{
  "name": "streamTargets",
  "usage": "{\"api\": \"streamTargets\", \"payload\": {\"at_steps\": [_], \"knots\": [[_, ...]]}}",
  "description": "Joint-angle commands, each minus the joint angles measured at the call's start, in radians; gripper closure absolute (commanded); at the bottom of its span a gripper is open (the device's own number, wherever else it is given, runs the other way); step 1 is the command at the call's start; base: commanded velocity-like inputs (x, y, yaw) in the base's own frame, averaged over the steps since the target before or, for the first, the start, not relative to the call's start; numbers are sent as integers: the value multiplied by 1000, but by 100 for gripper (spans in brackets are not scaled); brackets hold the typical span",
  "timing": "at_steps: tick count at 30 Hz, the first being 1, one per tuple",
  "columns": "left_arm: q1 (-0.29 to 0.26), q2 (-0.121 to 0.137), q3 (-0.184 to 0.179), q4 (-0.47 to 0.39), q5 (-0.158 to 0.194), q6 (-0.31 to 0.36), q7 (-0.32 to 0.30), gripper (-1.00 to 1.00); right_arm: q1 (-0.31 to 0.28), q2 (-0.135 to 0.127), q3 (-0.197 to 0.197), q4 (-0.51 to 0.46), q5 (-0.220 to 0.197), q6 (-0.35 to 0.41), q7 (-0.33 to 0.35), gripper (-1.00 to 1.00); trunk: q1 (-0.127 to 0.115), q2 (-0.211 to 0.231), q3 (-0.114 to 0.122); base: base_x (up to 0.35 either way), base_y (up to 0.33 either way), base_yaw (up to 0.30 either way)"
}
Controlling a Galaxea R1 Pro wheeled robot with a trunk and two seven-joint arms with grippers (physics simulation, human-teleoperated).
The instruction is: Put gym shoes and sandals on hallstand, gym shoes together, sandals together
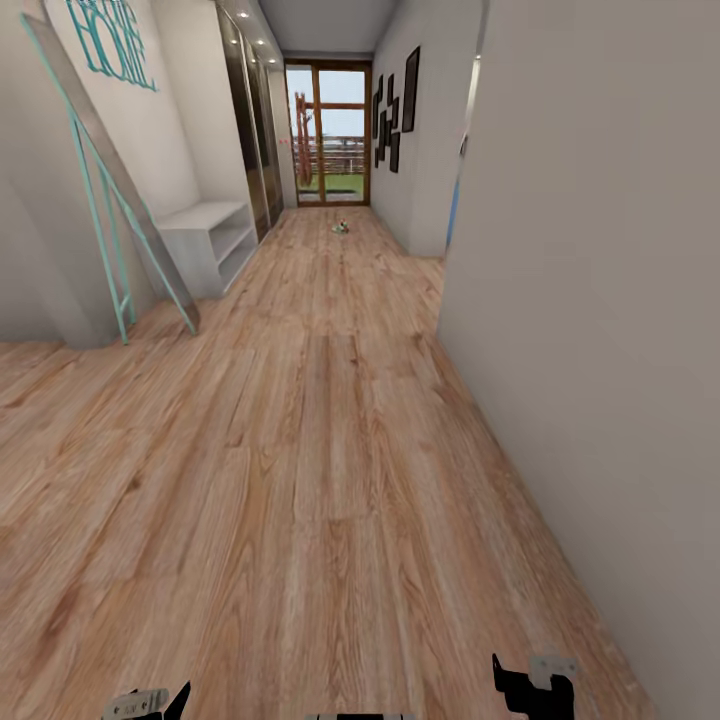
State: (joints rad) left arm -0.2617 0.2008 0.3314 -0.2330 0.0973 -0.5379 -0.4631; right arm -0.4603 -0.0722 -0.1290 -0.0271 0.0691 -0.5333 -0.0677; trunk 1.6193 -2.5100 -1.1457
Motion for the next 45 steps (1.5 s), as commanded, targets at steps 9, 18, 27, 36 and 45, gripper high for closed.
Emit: {"api": "streamTargets", "payload": {"at_steps": [9, 18, 27, 36, 45], "knots": [[-1, 0, 1, 1, 10, 2, -9, -100, 0, 0, -6, 1, 8, -5, -3, -100, 0, 0, 12, 329, 0, 0], [-1, 0, 1, 1, 10, 2, -9, -100, 0, 1, -6, 1, 8, -4, -3, -100, 0, 0, 15, 329, 0, 42], [-1, 0, 1, 1, 11, 1, -9, -100, 0, 2, -6, 1, 7, -4, -3, -100, 0, 0, 23, 335, 0, 195], [-1, 0, 1, 1, 15, 2, -9, -100, 0, 2, -6, 0, 8, -4, -4, -100, 0, 0, 31, 338, 0, 225], [-1, 0, 2, 1, 17, 2, -9, -100, 0, 2, -6, 0, 7, -4, -4, -100, 0, 0, 33, 338, 0, 114]]}}
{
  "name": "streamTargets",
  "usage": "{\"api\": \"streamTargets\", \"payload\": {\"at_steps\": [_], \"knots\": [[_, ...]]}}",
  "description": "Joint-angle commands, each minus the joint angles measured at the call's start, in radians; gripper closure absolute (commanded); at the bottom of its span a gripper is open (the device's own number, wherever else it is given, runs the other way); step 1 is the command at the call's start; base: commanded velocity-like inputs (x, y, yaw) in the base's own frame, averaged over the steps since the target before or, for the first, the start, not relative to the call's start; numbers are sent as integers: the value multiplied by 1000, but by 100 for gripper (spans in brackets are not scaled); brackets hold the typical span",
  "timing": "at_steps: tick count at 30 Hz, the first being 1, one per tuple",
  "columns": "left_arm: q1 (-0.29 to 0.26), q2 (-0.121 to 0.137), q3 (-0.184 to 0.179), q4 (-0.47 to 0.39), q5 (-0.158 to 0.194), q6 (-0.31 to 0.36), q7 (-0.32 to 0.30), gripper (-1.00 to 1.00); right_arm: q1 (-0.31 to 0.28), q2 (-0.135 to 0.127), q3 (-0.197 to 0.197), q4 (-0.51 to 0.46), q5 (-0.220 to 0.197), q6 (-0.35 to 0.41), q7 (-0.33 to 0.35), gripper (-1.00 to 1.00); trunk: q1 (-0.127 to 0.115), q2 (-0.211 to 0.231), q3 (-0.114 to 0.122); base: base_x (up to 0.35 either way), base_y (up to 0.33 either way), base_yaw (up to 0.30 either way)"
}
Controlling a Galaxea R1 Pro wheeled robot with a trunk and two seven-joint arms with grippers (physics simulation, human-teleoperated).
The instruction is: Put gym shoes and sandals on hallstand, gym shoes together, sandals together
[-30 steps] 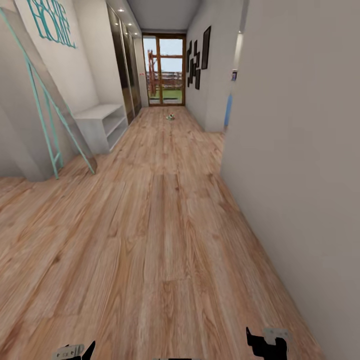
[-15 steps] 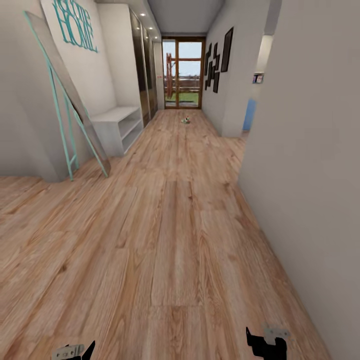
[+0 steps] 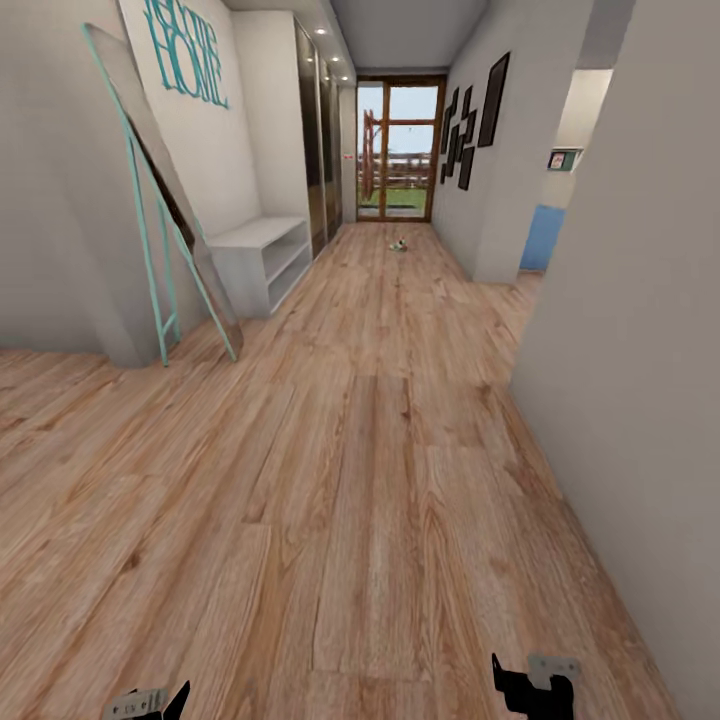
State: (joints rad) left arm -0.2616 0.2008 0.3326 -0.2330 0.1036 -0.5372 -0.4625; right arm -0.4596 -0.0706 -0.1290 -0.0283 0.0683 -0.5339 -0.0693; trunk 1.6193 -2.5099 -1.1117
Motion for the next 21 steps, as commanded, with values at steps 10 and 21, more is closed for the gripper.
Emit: {"api": "streamTargets", "payload": {"at_steps": [10, 21], "knots": [[-1, 0, 2, 1, 11, 1, -10, -100, -1, -1, -6, 1, 8, -2, -2, -100, 0, 0, -1, 338, 0, 12], [-1, 0, 3, 1, 11, 0, -10, -100, -1, -3, -6, 1, 8, -1, -2, -100, 0, 0, -1, 338, 0, 0]]}}
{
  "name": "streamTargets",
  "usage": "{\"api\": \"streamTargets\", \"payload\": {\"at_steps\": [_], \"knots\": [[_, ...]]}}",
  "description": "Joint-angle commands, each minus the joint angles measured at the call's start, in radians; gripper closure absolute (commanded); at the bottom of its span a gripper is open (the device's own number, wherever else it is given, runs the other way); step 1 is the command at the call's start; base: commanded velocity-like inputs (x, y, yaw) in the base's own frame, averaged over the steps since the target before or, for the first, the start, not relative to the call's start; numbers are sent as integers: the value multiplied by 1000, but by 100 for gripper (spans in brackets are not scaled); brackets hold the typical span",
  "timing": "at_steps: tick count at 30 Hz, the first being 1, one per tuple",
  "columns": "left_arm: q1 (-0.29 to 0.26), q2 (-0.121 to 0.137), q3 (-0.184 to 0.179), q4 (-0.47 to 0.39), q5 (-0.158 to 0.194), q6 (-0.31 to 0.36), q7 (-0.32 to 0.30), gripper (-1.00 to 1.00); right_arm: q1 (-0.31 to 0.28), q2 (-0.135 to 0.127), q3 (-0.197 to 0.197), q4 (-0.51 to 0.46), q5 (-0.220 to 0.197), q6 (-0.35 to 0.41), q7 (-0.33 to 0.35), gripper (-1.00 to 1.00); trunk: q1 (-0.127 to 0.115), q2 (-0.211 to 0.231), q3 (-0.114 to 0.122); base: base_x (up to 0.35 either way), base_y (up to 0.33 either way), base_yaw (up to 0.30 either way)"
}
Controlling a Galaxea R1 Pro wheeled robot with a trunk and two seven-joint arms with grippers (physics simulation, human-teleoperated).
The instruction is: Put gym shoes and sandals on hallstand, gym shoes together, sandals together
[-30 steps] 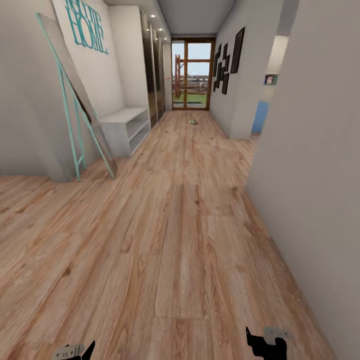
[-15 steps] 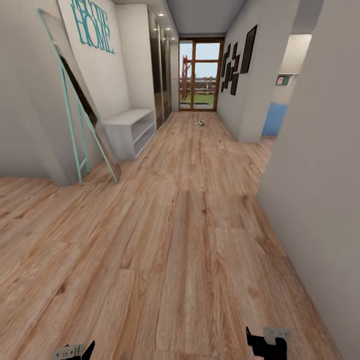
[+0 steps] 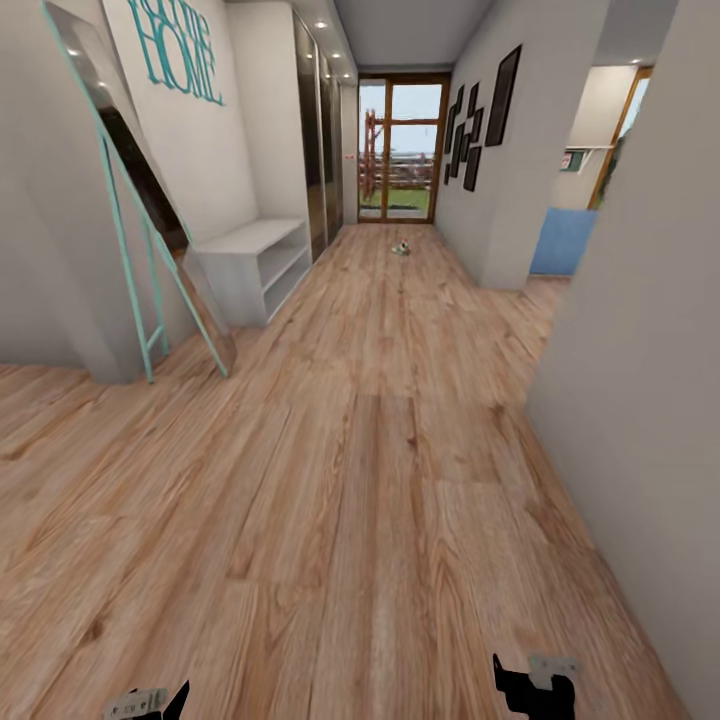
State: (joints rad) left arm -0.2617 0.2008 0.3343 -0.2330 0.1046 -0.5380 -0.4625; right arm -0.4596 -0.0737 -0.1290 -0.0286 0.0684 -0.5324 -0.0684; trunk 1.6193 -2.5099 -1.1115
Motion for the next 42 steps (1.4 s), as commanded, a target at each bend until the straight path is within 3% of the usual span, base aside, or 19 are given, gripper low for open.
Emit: {"api": "streamTargets", "payload": {"at_steps": [1, 42], "knots": [[-1, 0, 1, 1, 10, 1, -10, -100, -1, 0, -6, 1, 7, -3, -3, -100, 0, 0, -1, 338, 0, 0], [-1, 0, 3, 2, 10, 0, -10, -100, -1, 2, -6, 1, 7, -3, -4, -100, 0, 0, -1, 338, 0, 0]]}}
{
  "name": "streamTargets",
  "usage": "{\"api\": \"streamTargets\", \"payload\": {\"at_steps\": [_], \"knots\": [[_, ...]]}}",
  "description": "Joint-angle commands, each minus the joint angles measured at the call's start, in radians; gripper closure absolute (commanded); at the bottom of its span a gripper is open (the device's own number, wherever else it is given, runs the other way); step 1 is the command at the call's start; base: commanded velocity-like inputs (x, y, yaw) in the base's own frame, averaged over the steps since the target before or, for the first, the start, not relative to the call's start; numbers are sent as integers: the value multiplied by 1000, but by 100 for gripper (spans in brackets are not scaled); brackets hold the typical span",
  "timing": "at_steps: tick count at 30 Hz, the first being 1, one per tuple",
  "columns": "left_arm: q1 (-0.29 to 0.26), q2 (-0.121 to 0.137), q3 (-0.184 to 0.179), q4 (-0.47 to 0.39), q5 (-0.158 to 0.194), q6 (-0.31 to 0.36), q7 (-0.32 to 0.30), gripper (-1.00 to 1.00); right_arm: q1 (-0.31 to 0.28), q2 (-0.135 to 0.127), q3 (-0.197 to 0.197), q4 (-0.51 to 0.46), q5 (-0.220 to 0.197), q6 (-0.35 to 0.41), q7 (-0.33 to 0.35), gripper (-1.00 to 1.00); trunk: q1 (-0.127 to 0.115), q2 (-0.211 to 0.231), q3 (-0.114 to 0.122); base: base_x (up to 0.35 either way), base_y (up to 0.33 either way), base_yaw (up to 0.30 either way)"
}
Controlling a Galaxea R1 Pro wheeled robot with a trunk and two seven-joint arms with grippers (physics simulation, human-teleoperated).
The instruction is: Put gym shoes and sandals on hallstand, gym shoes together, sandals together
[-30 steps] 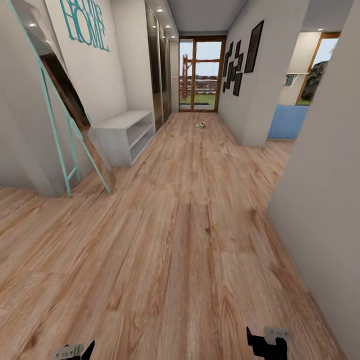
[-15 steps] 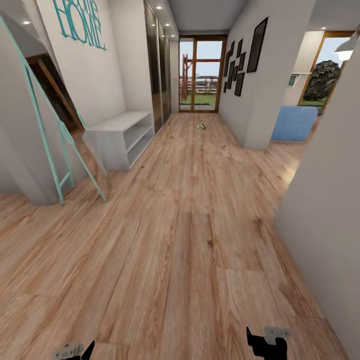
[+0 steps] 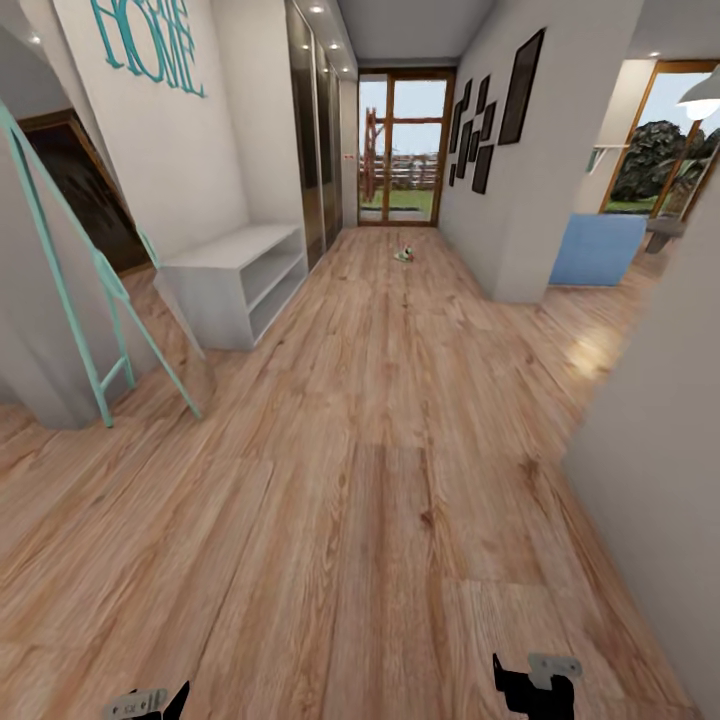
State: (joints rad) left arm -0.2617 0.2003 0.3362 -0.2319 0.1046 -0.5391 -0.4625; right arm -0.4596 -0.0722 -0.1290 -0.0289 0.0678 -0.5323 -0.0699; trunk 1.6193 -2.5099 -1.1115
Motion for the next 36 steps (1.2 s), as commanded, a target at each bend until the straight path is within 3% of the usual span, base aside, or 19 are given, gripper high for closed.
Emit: {"api": "streamTargets", "payload": {"at_steps": [1, 36], "knots": [[-1, 0, 1, 1, 10, 1, -10, -100, -1, 0, -6, 1, 7, -3, -3, -100, 0, 0, -1, 338, 0, 0], [-1, 0, 1, 2, 10, 2, -10, -100, -1, 0, -6, 3, 7, -3, -4, -100, 0, 0, -1, 338, 0, 0]]}}
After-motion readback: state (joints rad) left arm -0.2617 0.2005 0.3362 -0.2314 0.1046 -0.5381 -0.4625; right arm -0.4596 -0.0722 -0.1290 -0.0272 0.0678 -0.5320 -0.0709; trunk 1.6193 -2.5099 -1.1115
